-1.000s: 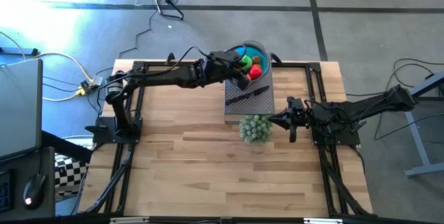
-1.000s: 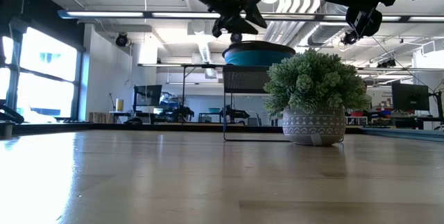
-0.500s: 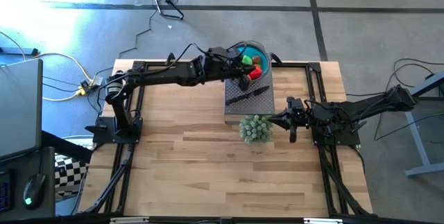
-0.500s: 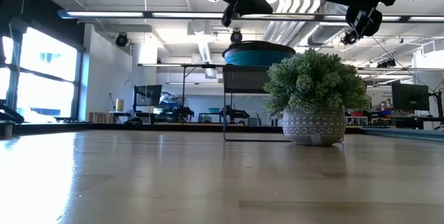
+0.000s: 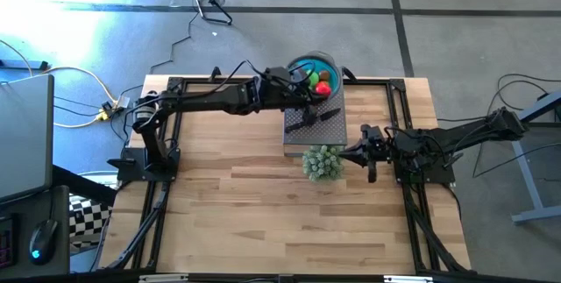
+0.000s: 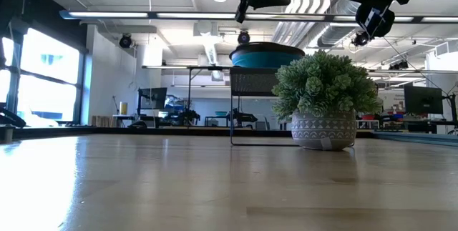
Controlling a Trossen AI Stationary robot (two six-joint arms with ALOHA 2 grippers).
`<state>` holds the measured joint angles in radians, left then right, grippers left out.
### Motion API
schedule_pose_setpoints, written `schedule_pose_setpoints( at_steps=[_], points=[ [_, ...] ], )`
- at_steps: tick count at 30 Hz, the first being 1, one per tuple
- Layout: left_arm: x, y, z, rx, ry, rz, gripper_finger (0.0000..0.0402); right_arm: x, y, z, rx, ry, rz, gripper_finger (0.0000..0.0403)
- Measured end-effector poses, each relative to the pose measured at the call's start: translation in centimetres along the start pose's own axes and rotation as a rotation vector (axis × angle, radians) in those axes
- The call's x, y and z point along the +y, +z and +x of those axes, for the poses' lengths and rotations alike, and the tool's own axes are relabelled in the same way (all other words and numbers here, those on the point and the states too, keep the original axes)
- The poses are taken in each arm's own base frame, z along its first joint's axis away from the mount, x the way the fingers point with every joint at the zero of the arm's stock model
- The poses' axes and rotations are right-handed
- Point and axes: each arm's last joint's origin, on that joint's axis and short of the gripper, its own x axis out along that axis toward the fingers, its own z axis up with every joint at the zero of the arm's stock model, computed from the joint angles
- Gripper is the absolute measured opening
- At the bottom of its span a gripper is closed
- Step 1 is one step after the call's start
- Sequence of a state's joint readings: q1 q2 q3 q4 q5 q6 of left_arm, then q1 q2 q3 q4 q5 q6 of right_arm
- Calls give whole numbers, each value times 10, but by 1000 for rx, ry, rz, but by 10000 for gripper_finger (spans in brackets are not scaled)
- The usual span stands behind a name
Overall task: Pick & Place Fruit
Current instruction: Return to Home Position
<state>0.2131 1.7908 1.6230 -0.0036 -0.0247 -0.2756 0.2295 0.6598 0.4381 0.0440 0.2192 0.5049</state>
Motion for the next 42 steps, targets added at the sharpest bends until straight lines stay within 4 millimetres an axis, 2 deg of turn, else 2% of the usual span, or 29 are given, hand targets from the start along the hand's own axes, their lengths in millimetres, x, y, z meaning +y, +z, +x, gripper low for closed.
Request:
schedule_pose_setpoints(
  at_steps=[4,10,22,27,33,37,42],
  points=[
    [-3,-3,0,30,-19,-48,1,1,0,0,10,32,1,2],
    [-16,-4,-4,36,-45,-24,1,2,2,0,-7,41,1,2],
    [-61,-11,-20,77,-141,86,1,1,5,-1,-59,-11,-32,2],
    [-75,-6,-37,77,-162,149,1,1,7,-5,-72,-1,-50,2],
    [-72,-6,-58,66,-151,156,1,2,10,-9,-98,7,-69,2],
    [-71,-15,-78,34,-144,152,1,2,11,-13,-112,10,-68,2],
    [-70,-40,-102,-27,-153,163,1,2,13,-16,-126,13,-105,2]
  ],
)
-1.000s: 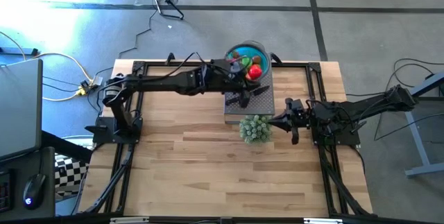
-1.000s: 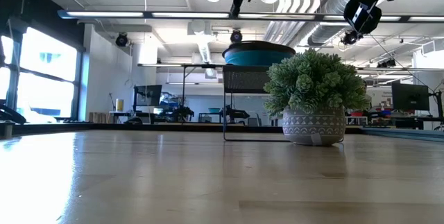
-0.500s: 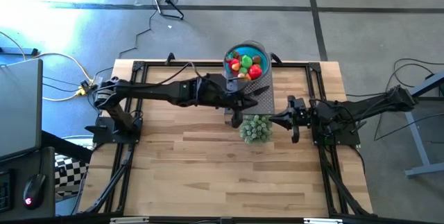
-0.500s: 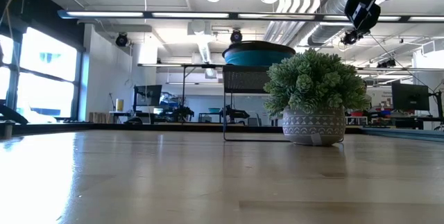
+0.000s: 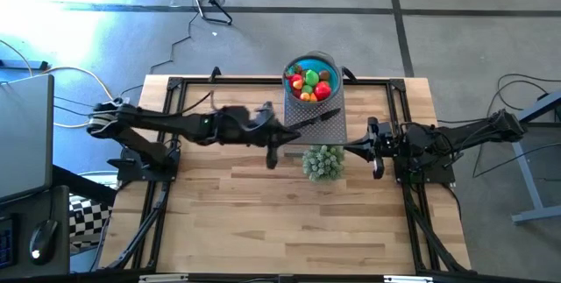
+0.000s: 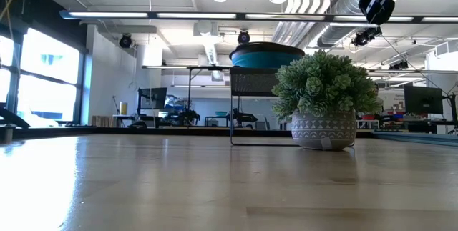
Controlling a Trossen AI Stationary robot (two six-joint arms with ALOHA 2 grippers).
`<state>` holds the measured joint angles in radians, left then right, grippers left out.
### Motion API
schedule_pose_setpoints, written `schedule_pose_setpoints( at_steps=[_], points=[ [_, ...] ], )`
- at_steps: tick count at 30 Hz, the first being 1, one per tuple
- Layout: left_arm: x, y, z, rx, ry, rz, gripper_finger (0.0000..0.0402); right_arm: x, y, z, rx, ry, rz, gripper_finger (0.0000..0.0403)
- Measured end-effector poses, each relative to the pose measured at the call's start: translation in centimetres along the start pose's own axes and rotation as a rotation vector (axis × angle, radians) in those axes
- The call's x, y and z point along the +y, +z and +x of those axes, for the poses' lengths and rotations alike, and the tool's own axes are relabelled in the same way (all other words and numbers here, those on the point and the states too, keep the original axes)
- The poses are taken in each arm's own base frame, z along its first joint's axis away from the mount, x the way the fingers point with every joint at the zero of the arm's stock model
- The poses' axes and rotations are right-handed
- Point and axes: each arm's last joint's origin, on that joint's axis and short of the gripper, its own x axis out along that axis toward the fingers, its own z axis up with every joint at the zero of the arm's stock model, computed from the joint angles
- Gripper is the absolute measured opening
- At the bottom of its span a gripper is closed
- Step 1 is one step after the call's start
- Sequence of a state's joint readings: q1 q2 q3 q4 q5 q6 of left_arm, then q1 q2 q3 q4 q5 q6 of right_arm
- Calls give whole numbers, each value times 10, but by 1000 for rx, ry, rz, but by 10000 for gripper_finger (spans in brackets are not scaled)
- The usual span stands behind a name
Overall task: Pick & Place Fruit
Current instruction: Return to Home Position
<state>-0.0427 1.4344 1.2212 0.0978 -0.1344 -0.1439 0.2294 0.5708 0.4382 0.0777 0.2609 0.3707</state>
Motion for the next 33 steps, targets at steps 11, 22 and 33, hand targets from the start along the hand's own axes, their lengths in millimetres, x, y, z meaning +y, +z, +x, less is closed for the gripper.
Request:
schedule_pose_setpoints(
  at_steps=[11,22,33],
  points=[
    [3,-40,-64,-114,18,29,1,-2,4,-5,-44,-41,-45,2],
    [5,-64,-111,-171,59,104,1,-2,6,-8,-66,-54,-42,3],
    [17,-80,-152,-200,60,103,1,-2,7,-8,-72,-60,-40,3]
  ],
)
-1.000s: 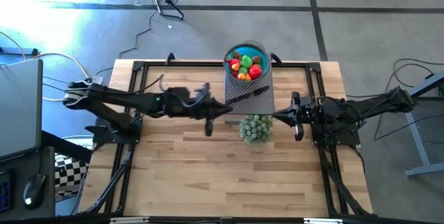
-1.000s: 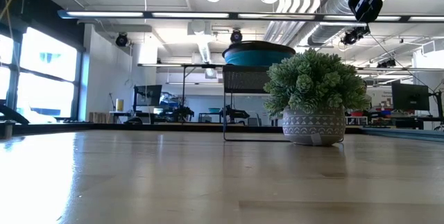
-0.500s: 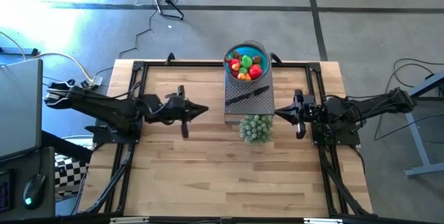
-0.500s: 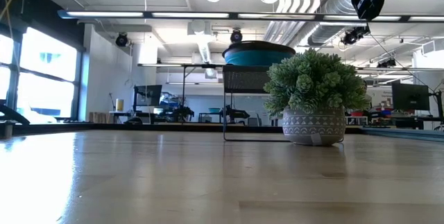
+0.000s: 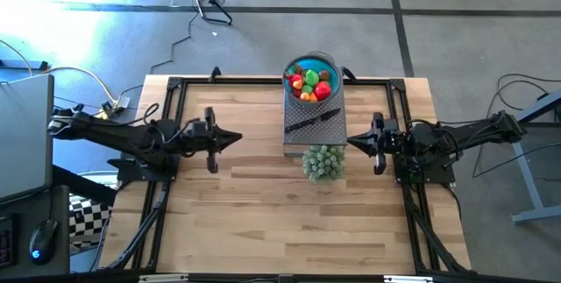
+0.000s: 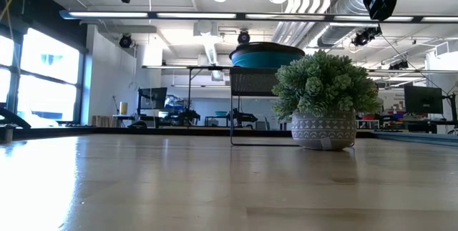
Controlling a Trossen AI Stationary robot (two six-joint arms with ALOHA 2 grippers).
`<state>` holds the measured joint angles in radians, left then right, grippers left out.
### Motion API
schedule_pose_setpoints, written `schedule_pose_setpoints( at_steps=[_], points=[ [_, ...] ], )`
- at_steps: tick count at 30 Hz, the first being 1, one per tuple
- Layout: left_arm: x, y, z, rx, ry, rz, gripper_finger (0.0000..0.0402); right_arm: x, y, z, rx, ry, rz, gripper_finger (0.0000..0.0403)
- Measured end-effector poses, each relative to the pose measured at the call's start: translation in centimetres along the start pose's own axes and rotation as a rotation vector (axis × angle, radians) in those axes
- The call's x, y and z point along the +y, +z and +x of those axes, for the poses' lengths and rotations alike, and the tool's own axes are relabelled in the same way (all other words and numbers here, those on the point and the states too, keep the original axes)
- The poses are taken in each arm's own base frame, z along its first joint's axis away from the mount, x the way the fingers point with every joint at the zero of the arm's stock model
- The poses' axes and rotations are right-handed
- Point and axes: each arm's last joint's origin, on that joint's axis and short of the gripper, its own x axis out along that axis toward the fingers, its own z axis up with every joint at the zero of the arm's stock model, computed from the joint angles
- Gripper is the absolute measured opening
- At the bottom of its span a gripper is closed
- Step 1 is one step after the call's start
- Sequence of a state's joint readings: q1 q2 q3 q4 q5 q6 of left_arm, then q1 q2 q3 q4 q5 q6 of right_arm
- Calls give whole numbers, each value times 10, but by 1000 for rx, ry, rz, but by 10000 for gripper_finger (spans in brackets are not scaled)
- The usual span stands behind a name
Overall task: Pick & Place Fruit
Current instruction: Return to Home Position
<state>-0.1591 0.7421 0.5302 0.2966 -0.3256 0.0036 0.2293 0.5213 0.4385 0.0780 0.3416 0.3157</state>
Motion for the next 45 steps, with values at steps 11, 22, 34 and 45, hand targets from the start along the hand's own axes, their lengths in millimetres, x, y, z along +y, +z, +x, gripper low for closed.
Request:
schedule_pose_setpoints(
  at_steps=[11,22,34,45],
  points=[
    [11,-4,-34,3,-1,-6,1,0,0,0,-1,-1,4,2],
    [19,-5,-58,34,-2,20,1,0,0,0,0,-1,22,2],
    [25,-8,-75,5,-22,81,1,-1,0,0,-6,-27,19,2],
    [32,-39,-99,-113,-55,38,1,-1,0,0,-16,-50,18,2]
  ],
)
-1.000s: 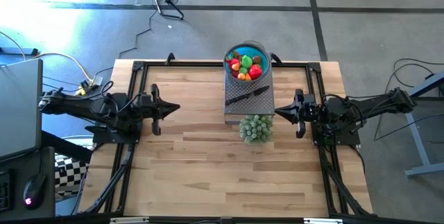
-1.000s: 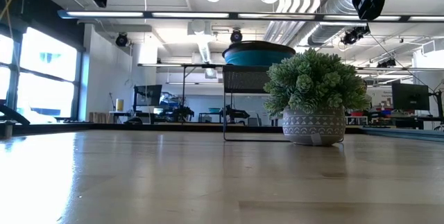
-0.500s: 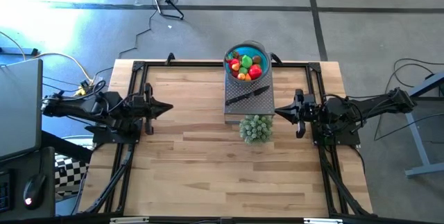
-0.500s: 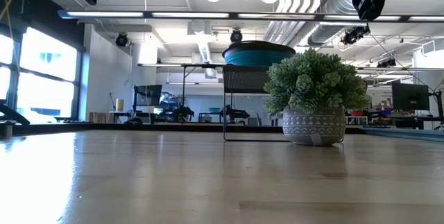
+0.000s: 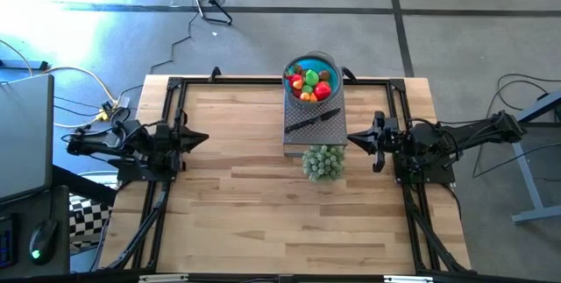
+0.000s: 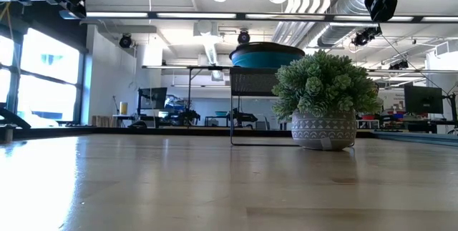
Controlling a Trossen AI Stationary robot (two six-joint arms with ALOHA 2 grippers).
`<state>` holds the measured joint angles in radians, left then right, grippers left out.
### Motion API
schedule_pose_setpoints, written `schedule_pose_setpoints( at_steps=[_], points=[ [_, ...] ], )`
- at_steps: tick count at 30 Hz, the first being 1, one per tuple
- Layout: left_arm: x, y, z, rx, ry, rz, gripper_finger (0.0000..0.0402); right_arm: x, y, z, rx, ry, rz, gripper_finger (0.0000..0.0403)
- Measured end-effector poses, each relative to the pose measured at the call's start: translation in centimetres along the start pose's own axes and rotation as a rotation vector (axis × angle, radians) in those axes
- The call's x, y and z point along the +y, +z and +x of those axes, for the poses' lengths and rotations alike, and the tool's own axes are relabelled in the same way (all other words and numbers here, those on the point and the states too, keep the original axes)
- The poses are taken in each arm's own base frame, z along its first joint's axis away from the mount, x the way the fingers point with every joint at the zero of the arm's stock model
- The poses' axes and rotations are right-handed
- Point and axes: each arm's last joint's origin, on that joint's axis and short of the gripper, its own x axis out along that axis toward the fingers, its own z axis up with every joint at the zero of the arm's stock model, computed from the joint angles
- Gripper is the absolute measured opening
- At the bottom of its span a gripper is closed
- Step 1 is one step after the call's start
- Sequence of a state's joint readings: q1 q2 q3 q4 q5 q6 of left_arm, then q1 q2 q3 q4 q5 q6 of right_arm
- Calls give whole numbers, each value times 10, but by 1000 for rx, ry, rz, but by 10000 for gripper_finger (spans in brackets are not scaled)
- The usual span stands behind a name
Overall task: Pick & Place Fruit
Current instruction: Return to Home Position
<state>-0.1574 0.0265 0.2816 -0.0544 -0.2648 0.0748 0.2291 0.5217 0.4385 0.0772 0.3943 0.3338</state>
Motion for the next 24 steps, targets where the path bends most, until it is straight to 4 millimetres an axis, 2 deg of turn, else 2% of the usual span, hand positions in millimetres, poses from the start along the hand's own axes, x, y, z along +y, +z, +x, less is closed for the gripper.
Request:
schedule_pose_setpoints(
  at_steps=[9,24],
  points=[
    [-1,-8,0,-2,-28,0,1,0,0,0,-2,1,2,2],
    [-10,-61,8,35,-104,-48,1,-1,4,-4,-25,8,-11,2]
  ],
)
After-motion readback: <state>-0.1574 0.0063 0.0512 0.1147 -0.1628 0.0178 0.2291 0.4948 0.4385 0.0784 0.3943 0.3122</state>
